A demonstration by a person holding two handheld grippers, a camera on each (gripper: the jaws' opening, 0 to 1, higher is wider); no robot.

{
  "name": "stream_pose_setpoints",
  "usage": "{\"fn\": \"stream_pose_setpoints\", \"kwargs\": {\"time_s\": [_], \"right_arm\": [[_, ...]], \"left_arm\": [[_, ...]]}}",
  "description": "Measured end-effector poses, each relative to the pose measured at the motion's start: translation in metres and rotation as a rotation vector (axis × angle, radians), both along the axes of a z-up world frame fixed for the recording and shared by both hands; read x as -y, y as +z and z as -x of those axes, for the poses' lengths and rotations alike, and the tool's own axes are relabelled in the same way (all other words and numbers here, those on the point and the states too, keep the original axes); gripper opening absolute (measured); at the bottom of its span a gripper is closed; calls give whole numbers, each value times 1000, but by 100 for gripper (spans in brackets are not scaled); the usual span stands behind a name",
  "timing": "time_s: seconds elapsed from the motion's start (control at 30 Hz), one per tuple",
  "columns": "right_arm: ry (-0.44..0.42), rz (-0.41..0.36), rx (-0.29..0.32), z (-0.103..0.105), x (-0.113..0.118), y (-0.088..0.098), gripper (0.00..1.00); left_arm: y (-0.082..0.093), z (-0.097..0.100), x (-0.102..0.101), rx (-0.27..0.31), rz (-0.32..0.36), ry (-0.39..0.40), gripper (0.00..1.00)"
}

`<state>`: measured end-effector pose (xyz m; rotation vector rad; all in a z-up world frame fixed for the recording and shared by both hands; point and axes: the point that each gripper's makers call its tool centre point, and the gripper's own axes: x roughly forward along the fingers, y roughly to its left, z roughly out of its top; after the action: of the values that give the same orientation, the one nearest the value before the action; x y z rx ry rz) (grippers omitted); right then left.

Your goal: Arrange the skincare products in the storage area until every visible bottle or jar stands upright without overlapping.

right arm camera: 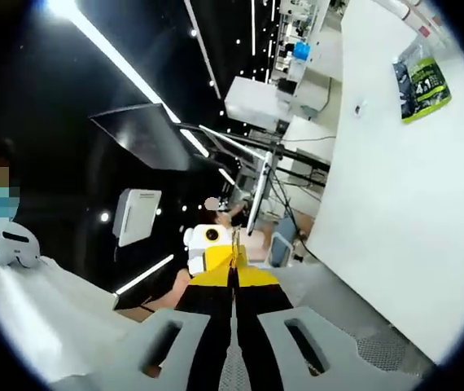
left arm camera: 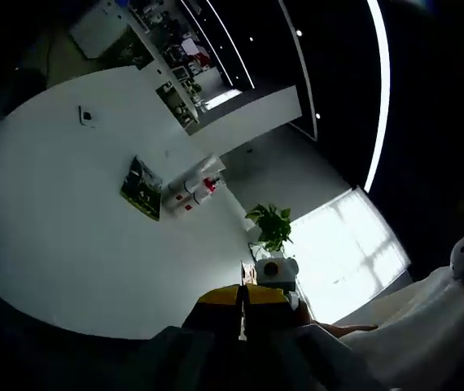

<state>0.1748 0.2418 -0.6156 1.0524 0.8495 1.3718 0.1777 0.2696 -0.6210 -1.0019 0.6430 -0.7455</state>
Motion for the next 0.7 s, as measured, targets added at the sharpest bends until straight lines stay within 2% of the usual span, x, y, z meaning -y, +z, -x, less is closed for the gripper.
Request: {"fn": "stream_pose_setpoints", "kwargs": {"time_s": [0.07,0.13,0.17,0.2,0.23,0.3,0.33,0.37,0.4,0.43,0.47,0.5,0.57,0.6,0.63,0.67,0.7], "right_arm": [[-7,-10,-30,-3,-2,2,0],[-6,-9,-28,-4,-3,4,0],[-5,-3,-9,-6,-3,6,0],[-7,6,-1,-7,-2,7,0],[-17,44,26,-11,-1,2,0],[-38,68,34,-18,1,0,0],[-51,86,40,-23,4,-1,0],[-57,91,43,-26,5,-1,0],[-77,115,51,-35,9,-4,0],[-91,146,59,-40,11,-9,0],[-94,180,69,-45,13,-12,0],[-96,167,71,-48,13,-9,0],[-164,192,121,-66,17,-9,0],[-173,212,120,-72,18,-11,0],[-177,217,121,-75,18,-12,0],[-197,234,126,-84,18,-14,0],[-206,240,129,-90,17,-15,0]], "left_arm": [[2,-1,-2,4,1,10,0],[5,-2,-3,16,0,19,0],[6,-4,-4,53,-50,18,1],[5,-6,-4,93,-113,12,1],[2,-9,-4,154,-242,-4,2],[-9,-12,-9,192,-410,-32,5],[-13,-17,-11,242,-509,-46,12],[-19,-19,-13,260,-579,-55,21],[-31,-19,-18,275,-697,-91,26],[-36,-18,-19,293,-745,-118,28],[-45,-12,-19,297,-809,-178,21],[-51,-11,-23,338,-877,-222,13],[-63,-15,-27,373,-978,-233,13],[-72,-12,-25,392,-1013,-293,13],[-75,-12,-26,407,-1039,-314,13],[-87,-12,-34,423,-1138,-362,12],[-97,-9,-39,417,-1186,-404,10]]}}
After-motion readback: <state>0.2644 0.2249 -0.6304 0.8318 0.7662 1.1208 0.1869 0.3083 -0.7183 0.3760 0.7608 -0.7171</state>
